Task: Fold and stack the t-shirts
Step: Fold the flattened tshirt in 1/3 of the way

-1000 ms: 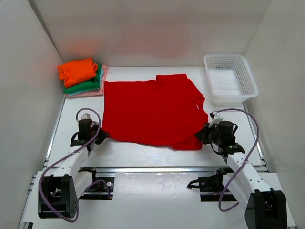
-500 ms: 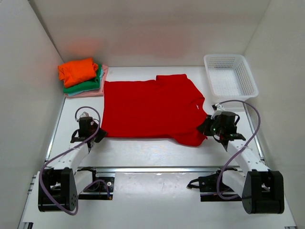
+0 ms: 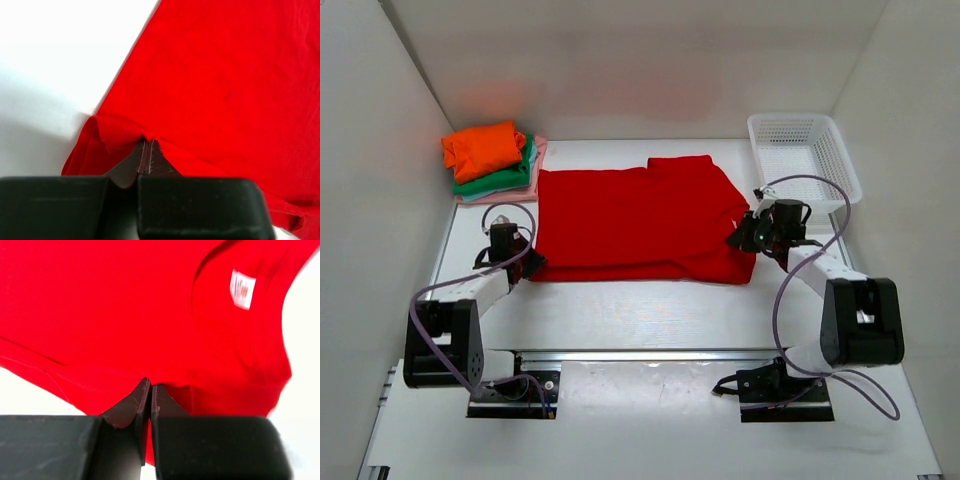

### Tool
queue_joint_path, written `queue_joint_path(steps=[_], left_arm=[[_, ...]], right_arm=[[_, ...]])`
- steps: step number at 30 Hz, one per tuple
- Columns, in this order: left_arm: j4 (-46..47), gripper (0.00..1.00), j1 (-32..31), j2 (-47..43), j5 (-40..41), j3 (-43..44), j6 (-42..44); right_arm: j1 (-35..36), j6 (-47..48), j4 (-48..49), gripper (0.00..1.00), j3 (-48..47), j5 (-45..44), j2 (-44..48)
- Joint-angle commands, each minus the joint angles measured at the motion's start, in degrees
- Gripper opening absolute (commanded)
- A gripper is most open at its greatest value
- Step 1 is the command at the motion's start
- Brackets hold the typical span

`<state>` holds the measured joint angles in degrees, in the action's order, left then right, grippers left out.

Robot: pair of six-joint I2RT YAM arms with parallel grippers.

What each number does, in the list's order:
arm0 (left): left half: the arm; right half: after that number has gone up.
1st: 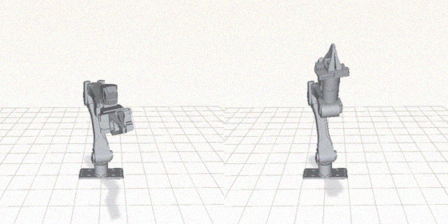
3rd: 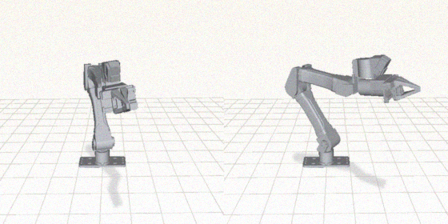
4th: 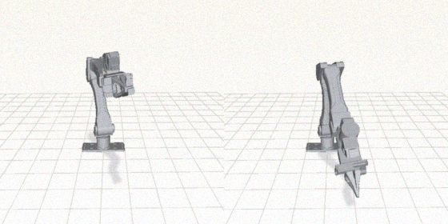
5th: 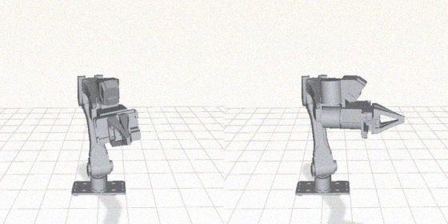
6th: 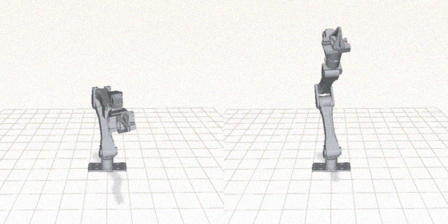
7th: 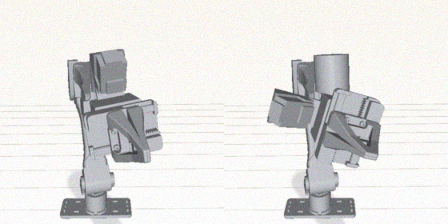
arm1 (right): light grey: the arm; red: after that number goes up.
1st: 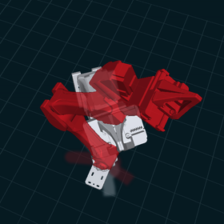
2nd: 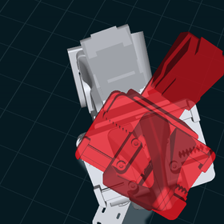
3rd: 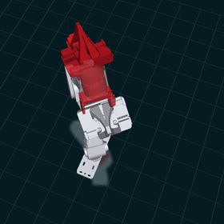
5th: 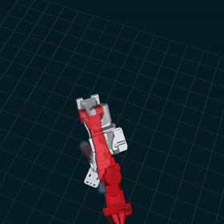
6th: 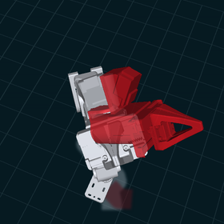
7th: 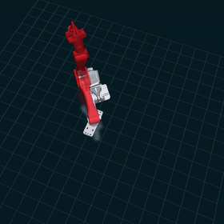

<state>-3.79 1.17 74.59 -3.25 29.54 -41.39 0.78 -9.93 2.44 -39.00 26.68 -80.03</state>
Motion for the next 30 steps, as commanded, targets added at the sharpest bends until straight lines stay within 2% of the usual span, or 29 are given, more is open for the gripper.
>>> queue_joint_path(steps=[1,7,8,9,10,12,13,14,16,17,21,22,23,27,30], left_arm=[[3.26,0.00,0.24,2.57,1.23,3.33,1.04],[5.46,0.00,0.50,9.17,1.57,7.81,1.92],[5.46,0.04,0.94,10.65,1.58,9.21,1.84],[5.90,0.22,1.03,11.36,1.23,9.57,1.66],[7.64,0.34,1.55,11.54,0.70,10.01,1.75],[10.46,0.39,1.82,11.11,-0.09,10.45,2.09],[11.60,0.46,1.91,10.67,-0.53,11.06,2.80],[11.44,0.50,1.91,9.97,-0.71,12.02,3.24],[10.30,0.48,1.73,8.74,-1.14,12.74,5.25],[8.90,0.49,1.47,8.39,-1.32,13.26,5.70],[5.82,0.47,-0.37,3.13,-1.42,9.15,5.88],[5.81,0.45,-0.47,1.54,-0.80,8.09,5.36],[6.68,0.42,-3.08,0.74,0.59,5.73,4.65],[7.66,0.39,-5.12,-0.76,3.16,2.45,2.54],[5.13,0.37,-6.35,3.89,6.13,5.51,2.98]], right_arm=[[0.63,2.02,4.50,0.01,-5.19,0.48,-4.33],[0.81,4.21,4.07,0.00,-14.15,0.57,-13.29],[1.42,5.27,3.72,0.00,-16.43,0.22,-15.14],[1.77,5.54,3.02,0.01,-17.85,-1.00,-15.59],[1.77,6.32,2.49,0.10,-19.95,-2.14,-17.16],[2.30,7.47,2.48,0.25,-22.86,-4.16,-17.79],[2.91,7.91,2.83,0.35,-23.22,-6.26,-17.62],[3.26,8.09,2.66,0.42,-23.74,-7.42,-16.57],[4.58,8.96,3.01,0.48,-23.14,-10.57,-14.55],[4.32,8.45,2.93,0.46,-22.00,-10.85,-12.71],[5.11,4.93,4.32,0.25,-13.76,-10.07,-6.29],[5.46,4.75,5.29,0.22,-12.34,-10.33,-5.32],[6.07,4.14,5.73,0.18,-10.24,-10.85,-4.09],[7.57,3.43,5.91,0.12,-7.32,-11.20,-4.69],[8.19,2.82,5.04,0.01,-7.49,-11.55,-7.76]])
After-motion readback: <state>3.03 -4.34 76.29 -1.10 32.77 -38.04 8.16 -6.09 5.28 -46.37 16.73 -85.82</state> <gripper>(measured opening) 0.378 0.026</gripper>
